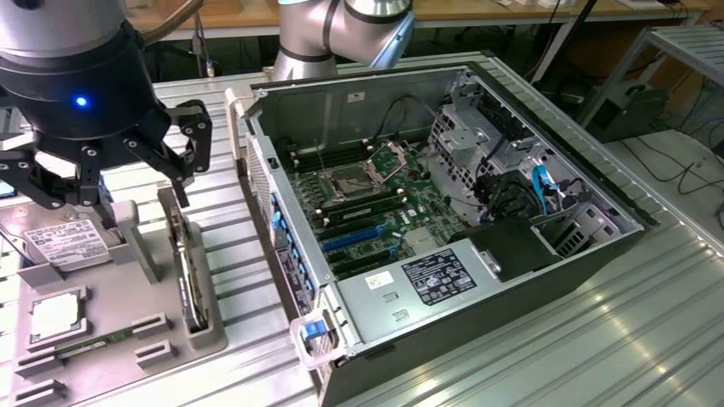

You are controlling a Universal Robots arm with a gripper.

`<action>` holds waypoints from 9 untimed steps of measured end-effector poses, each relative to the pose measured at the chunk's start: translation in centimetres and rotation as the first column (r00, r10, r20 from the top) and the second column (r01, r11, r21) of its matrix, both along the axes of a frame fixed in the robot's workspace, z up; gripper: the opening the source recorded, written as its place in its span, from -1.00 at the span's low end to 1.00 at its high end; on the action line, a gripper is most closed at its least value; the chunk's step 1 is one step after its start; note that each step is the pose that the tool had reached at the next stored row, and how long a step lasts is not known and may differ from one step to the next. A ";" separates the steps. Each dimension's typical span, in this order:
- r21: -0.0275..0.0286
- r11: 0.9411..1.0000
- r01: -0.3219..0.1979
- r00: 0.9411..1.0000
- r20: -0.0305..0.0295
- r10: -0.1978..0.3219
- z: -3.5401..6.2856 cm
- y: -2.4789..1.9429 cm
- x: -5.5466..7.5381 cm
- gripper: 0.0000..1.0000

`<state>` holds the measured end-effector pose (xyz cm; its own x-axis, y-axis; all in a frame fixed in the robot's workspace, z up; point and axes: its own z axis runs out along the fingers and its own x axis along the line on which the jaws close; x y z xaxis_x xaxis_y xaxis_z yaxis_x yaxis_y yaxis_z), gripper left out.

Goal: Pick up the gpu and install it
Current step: 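Pick up the gpu and move the gpu toward the slot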

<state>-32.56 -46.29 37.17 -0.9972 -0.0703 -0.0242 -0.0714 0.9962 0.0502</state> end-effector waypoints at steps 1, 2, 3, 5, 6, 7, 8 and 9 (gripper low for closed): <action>0.000 1.000 0.000 1.000 0.000 0.000 -0.18 0.00 0.0 0.33; 0.000 1.000 0.000 1.000 0.000 0.000 -0.36 0.00 0.0 0.33; 0.000 1.000 0.000 1.000 0.000 0.000 -0.54 0.00 0.0 0.33; 0.000 1.000 0.000 1.000 0.000 0.000 -0.90 0.00 0.0 0.33; 0.000 1.000 0.000 1.000 0.000 0.000 -1.09 0.00 0.0 0.33; 0.000 1.000 0.000 1.000 0.000 0.000 -1.26 0.00 0.0 0.33; 0.000 1.000 0.000 1.000 0.000 0.000 -1.46 0.00 0.0 0.33; 0.000 1.000 0.000 1.000 0.000 0.000 -1.65 0.00 0.0 0.33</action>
<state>-32.56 -46.29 35.52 -0.9972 -0.0703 -0.0239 -0.0714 0.9962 0.0504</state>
